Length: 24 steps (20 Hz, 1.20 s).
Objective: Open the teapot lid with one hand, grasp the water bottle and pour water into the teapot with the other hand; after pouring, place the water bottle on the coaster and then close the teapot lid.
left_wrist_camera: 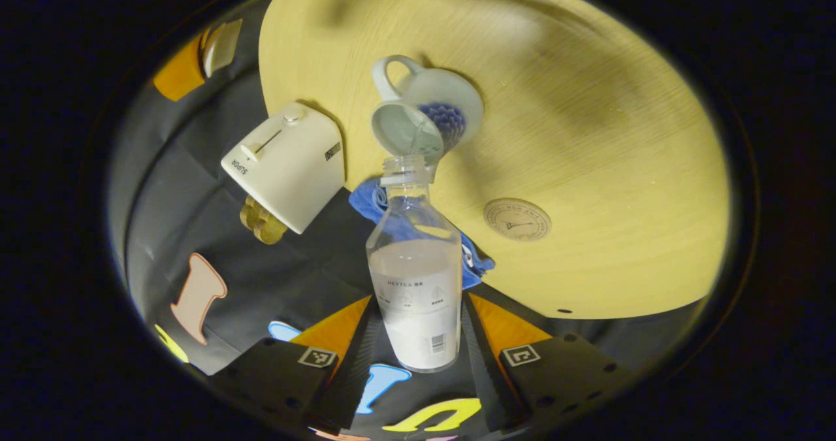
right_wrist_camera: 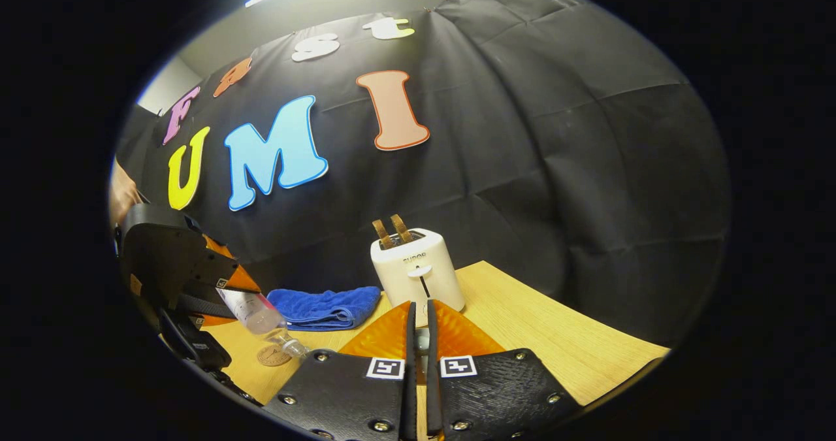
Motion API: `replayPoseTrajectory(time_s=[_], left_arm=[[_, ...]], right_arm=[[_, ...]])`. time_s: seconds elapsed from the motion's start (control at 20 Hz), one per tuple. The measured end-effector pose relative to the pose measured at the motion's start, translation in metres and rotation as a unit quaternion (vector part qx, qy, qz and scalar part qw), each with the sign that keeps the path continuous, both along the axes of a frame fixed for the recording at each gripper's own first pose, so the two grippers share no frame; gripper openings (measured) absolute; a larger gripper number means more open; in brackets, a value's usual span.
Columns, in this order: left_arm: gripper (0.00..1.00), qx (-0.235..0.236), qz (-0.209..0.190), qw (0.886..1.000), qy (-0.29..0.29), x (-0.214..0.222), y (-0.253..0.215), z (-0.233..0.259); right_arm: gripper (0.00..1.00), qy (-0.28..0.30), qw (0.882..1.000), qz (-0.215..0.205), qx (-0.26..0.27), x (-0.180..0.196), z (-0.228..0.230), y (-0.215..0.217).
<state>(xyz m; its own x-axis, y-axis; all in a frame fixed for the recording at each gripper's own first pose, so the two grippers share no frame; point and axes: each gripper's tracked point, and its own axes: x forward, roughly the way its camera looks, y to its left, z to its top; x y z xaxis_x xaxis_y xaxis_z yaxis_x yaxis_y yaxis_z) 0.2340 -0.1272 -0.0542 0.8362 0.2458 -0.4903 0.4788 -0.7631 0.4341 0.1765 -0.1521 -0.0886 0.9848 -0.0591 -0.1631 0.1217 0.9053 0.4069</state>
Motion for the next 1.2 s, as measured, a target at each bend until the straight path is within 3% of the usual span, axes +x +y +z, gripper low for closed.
replayPoseTrajectory(time_s=[0.45, 1.2], left_arm=[[0.78, 0.049, -0.034, 0.998, -0.011, 0.007, -0.012, 0.003], [0.78, 0.038, -0.036, 0.999, -0.009, 0.002, -0.019, 0.000]], right_arm=[[0.05, -0.002, 1.000, 0.003, 0.002, -0.001, 0.001, 0.001], [0.06, -0.002, 1.000, 0.006, 0.003, 0.000, 0.001, 0.003]])
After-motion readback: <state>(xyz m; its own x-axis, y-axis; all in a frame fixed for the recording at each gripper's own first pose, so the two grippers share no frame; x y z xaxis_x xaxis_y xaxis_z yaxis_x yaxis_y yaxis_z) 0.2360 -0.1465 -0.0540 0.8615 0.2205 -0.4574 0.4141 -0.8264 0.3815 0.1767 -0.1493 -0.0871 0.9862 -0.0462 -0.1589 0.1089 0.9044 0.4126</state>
